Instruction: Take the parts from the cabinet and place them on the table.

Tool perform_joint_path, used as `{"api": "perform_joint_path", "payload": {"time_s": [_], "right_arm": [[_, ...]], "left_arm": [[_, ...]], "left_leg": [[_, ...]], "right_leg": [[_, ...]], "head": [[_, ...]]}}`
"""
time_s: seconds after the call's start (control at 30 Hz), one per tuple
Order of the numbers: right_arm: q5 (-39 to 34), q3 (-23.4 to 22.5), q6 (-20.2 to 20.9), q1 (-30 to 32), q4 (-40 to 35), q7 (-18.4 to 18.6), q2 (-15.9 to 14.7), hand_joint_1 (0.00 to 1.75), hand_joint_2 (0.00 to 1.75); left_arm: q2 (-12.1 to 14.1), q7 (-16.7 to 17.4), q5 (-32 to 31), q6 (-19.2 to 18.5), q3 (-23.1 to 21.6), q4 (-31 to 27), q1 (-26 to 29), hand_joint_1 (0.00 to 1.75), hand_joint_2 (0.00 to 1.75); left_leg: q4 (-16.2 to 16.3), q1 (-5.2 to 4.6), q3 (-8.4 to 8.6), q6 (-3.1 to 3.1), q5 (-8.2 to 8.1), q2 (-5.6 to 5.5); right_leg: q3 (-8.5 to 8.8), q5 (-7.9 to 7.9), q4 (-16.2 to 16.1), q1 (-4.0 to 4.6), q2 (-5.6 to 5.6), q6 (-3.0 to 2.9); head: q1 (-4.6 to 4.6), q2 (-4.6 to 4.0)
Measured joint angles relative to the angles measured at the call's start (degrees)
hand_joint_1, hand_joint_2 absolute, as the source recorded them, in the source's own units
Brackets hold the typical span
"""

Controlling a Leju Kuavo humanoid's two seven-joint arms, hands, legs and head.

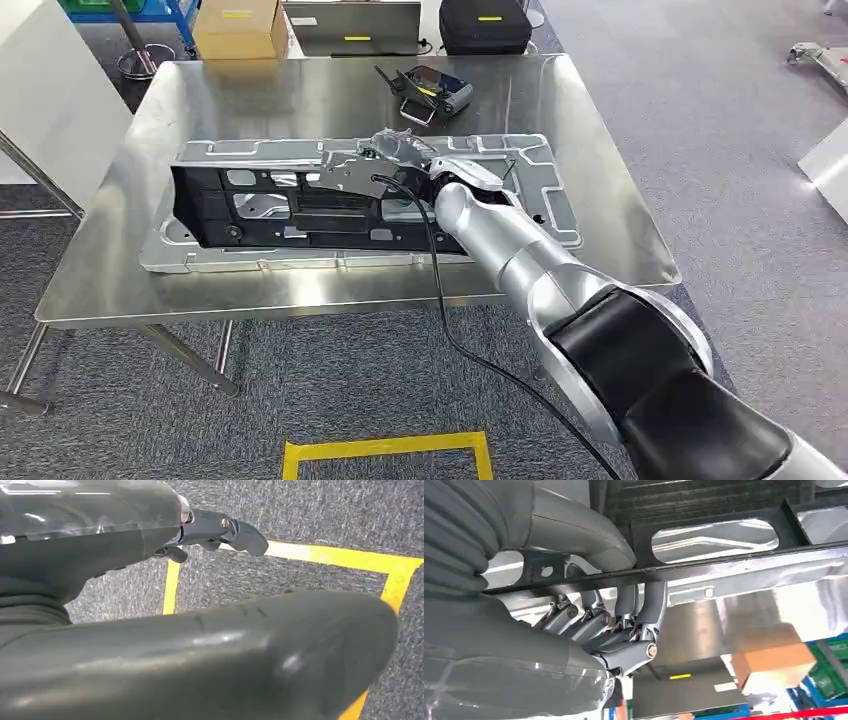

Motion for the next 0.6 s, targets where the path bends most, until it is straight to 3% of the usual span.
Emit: {"api": "perform_joint_path", "payload": {"time_s": [0.37, 0.53, 0.57, 0.6], "right_arm": [[0.7, -0.4, -2.8, 0.9, -2.5, -1.8, 0.5, 1.75, 1.75], [0.9, -0.4, -2.8, 1.3, -3.0, -1.7, 0.6, 1.75, 1.75], [1.0, -0.5, -2.9, 1.3, -3.4, -1.7, 0.6, 1.75, 1.75], [1.0, -0.5, -3.0, 1.2, -3.5, -1.7, 0.6, 1.75, 1.75]], "left_arm": [[0.0, -1.0, 0.5, -0.1, 0.1, 0.0, 0.0, 0.0, 0.0], [0.1, -1.1, 0.5, -0.2, 0.2, 0.0, -0.1, 0.0, 0.0], [0.1, -1.1, 0.5, -0.2, 0.2, 0.0, 0.0, 0.0, 0.0], [0.1, -1.1, 0.5, -0.2, 0.2, 0.0, 0.0, 0.0, 0.0]], "left_leg": [[0.1, -0.42, 0.0, 0.16, -0.19, -0.01], [0.2, -0.33, 0.03, 0.62, -0.74, 0.15], [-0.1, -0.12, 0.2, 0.7, -0.72, 0.29], [-0.1, -0.08, 0.21, 0.88, -0.84, 0.44]], "right_leg": [[-0.03, -0.04, -0.1, -0.4, 0.05, 0.09], [0.07, -0.59, -0.1, -0.64, 0.27, 0.68], [-0.17, -1.17, 1.2, -0.76, -0.06, 0.81], [-2.3, -2.85, 4.9, -0.69, -0.39, 0.85]], "head": [[0.0, 0.0], [0.0, 0.0], [0.0, 0.0], [0.0, 0.0]]}}
